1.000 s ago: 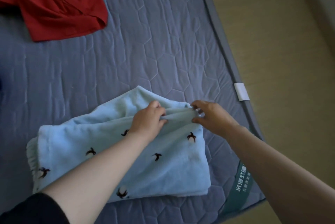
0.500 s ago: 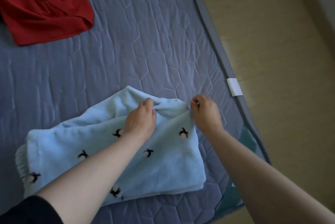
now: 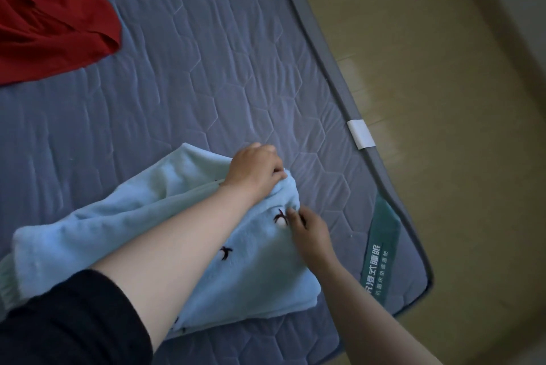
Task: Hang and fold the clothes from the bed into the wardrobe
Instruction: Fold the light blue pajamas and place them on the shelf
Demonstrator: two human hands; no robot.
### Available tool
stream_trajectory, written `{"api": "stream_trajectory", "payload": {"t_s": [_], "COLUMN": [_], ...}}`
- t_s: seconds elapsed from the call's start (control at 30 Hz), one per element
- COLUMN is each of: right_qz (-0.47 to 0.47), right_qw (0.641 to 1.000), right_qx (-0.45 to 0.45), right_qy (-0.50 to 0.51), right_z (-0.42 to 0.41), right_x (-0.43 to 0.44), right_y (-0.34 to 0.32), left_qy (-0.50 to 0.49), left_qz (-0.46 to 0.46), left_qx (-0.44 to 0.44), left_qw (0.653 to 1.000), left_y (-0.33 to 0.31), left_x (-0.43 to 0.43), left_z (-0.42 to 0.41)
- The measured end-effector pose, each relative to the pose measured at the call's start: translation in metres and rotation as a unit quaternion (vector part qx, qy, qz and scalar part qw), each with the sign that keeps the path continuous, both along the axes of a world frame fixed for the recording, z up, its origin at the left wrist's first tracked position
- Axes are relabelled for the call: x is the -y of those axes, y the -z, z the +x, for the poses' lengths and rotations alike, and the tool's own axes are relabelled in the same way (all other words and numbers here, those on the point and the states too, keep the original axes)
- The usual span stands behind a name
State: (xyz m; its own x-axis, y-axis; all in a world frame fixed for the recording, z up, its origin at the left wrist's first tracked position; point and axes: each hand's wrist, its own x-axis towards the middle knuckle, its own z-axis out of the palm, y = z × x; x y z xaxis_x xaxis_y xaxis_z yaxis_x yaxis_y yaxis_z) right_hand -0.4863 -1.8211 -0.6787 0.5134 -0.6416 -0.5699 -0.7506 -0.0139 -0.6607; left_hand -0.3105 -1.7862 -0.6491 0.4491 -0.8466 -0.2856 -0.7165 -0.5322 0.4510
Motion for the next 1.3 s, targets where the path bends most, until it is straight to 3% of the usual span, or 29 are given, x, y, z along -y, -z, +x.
{"api": "stream_trajectory", "payload": {"t_s": [0.07, 0.17, 0.27, 0.33, 0.4, 0.47, 0.53, 0.67, 0.77, 1.0, 1.3], "right_qz": [-0.021, -0.052, -0.010, 0.081, 0.144, 0.147, 0.143, 0.124, 0.079, 0.006, -0.121], "right_qw": [1.000, 0.997, 0.995, 0.990, 0.985, 0.987, 0.987, 0.987, 0.989, 0.998, 0.990], "right_qx": [0.011, 0.031, 0.023, 0.008, 0.011, 0.010, -0.014, 0.007, 0.024, 0.020, 0.032], "right_qy": [-0.004, 0.051, 0.098, 0.116, 0.099, 0.057, 0.065, 0.105, 0.119, 0.057, -0.071], "right_z": [-0.004, -0.011, -0.014, -0.013, -0.014, -0.018, -0.022, -0.024, -0.018, -0.003, 0.050], "right_x": [0.001, -0.004, -0.012, -0.016, -0.016, -0.012, -0.008, -0.017, -0.026, -0.044, -0.127], "right_y": [-0.001, -0.001, 0.000, -0.003, -0.007, -0.007, -0.007, -0.013, -0.023, -0.061, -0.140], "left_qy": [-0.027, -0.207, -0.344, -0.307, -0.251, -0.209, -0.178, -0.154, -0.155, -0.346, -0.454], "left_qz": [-0.040, -0.115, -0.089, -0.053, -0.076, -0.153, -0.172, 0.016, 0.052, -0.076, -0.059], "left_qx": [0.025, 0.013, -0.054, -0.068, -0.033, 0.015, 0.025, -0.060, -0.110, -0.159, -0.181], "left_qw": [0.999, 0.971, 0.933, 0.948, 0.964, 0.966, 0.969, 0.986, 0.980, 0.922, 0.870], "left_y": [-0.002, -0.002, 0.002, 0.006, 0.004, -0.004, -0.007, 0.013, 0.024, 0.002, -0.031], "left_x": [0.002, 0.000, 0.000, 0.003, 0.000, -0.013, -0.038, -0.091, -0.105, -0.147, -0.277], "left_z": [0.002, 0.007, 0.002, -0.002, -0.003, -0.006, -0.014, -0.031, -0.043, -0.035, -0.004]}}
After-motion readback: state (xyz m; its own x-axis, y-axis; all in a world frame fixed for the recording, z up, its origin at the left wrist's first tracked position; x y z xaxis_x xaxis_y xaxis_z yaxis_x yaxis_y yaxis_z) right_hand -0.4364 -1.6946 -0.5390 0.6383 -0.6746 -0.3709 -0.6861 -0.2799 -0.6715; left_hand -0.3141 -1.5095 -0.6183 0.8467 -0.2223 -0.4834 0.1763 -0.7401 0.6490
